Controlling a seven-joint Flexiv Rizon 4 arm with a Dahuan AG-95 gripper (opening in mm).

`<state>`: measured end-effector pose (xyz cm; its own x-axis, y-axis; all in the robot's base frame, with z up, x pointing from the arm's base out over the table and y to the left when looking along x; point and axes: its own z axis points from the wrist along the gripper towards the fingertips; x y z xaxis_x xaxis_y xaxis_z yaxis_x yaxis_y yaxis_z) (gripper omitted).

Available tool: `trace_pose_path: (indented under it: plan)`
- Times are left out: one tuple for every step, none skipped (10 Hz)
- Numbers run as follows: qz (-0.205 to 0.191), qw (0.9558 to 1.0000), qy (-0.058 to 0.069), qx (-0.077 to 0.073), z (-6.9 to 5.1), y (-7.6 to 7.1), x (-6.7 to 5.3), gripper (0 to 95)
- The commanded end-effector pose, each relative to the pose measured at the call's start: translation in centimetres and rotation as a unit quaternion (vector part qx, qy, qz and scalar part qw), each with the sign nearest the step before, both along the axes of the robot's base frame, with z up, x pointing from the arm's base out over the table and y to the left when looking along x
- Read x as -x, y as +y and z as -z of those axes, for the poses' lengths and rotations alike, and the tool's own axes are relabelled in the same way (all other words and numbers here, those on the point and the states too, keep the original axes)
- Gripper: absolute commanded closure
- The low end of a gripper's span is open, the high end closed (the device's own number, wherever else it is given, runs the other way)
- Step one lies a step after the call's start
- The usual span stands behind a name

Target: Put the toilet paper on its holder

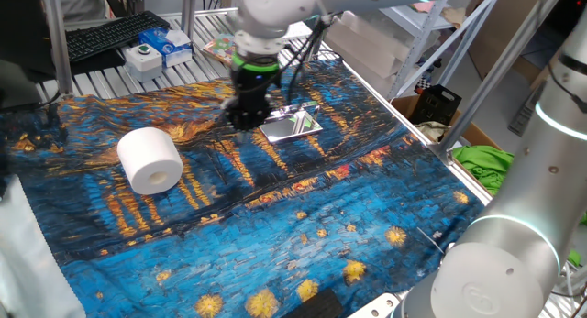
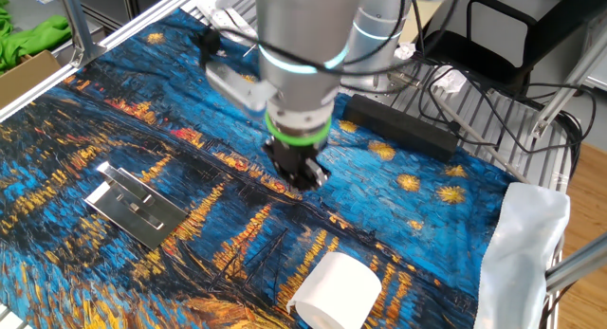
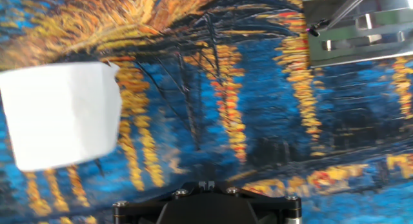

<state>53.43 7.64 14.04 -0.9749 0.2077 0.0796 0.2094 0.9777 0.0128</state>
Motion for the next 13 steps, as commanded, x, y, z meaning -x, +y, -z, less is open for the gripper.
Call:
trace_pose_path:
  plan:
    - [0.009, 1.0, 0.002, -0.001, 0.4, 1.1, -0.7, 95.0]
    - [0.013, 0.9999, 0.003, -0.001, 0.6, 1.6, -1.0, 95.0]
    - [0.014, 0.9999, 0.004, -0.001, 0.7, 2.0, -1.2, 95.0]
    - [0.017, 0.9998, 0.006, -0.001, 0.9, 2.6, -1.5, 95.0]
    - [0.017, 0.9998, 0.007, -0.001, 1.1, 2.9, -1.7, 95.0]
    - [0.016, 0.9998, 0.007, -0.001, 1.2, 3.0, -1.8, 95.0]
    - [0.01, 0.9999, 0.009, -0.001, 1.1, 3.0, -1.9, 95.0]
    - [0.008, 0.9999, 0.009, -0.001, 1.1, 3.0, -1.9, 95.0]
    - [0.006, 0.9999, 0.009, -0.001, 1.1, 3.0, -1.9, 95.0]
    - [0.005, 0.9999, 0.01, -0.001, 1.1, 2.9, -1.9, 95.0]
    - [0.004, 0.9999, 0.011, 0.001, 1.1, 2.9, -1.9, 95.0]
    - [0.008, 0.9999, 0.012, 0.002, 1.1, 2.9, -1.9, 95.0]
    - [0.008, 0.9999, 0.013, 0.006, 1.1, 2.9, -1.9, 95.0]
